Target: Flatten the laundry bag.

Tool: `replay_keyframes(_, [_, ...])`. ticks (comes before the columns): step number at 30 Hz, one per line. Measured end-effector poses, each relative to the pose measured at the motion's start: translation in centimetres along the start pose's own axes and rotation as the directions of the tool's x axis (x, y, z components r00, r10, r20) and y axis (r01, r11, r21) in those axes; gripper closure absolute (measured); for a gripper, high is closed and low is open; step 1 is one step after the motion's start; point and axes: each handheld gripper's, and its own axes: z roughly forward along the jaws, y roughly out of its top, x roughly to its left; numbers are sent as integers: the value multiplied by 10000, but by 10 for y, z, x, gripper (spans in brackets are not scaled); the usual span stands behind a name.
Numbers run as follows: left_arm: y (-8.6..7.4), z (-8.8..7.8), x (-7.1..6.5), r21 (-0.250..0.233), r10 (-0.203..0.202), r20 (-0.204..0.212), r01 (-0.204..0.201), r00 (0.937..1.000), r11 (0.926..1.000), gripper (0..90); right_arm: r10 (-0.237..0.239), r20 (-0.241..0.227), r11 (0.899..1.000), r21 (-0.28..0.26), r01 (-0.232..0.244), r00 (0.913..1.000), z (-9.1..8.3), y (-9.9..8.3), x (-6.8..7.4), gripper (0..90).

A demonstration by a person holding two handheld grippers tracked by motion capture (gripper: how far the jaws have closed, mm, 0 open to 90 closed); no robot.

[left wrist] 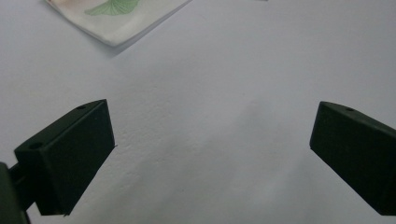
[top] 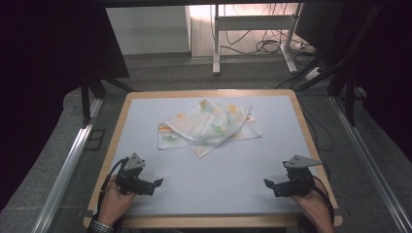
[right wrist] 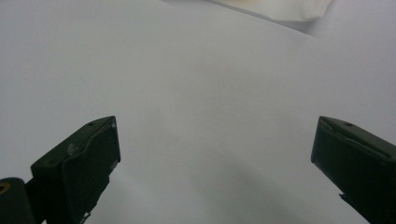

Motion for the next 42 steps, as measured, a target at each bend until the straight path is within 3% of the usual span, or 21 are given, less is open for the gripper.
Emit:
replay_keyframes(10, [1,5,-2,251,211,-170,-207,9996,9995,0,-76,-150,10000,-32,75,9999,0,0,0,27])
replay_keyframes(18, [1,7,1,350,-4,-213,12,9998,9994,0,-167,-190,9999,27,168,9997,2,0,0,30])
replay_keyframes(23, [1,9,-1,726,248,-253,-229,9994,9971,38,93,-227,9999,43,-92,9997,2,0,0,39])
replay_keyframes(27, [2,9,-1,790,170,-286,-147,9994,9968,66,165,-204,9998,-60,-166,9997,1,0,-2,42])
replay_keyframes(34, [4,5,3,372,-171,-84,174,9998,9992,138,461,-63,9983,-357,-463,9989,3,3,-6,70])
replay_keyframes(39, [5,5,10,-37,-732,211,733,9971,9973,150,332,71,9988,-368,-330,9994,7,8,-6,85])
replay_keyframes(42, [8,6,12,-169,-695,127,697,9975,9974,173,236,162,9991,-357,-230,9996,11,12,-8,87])
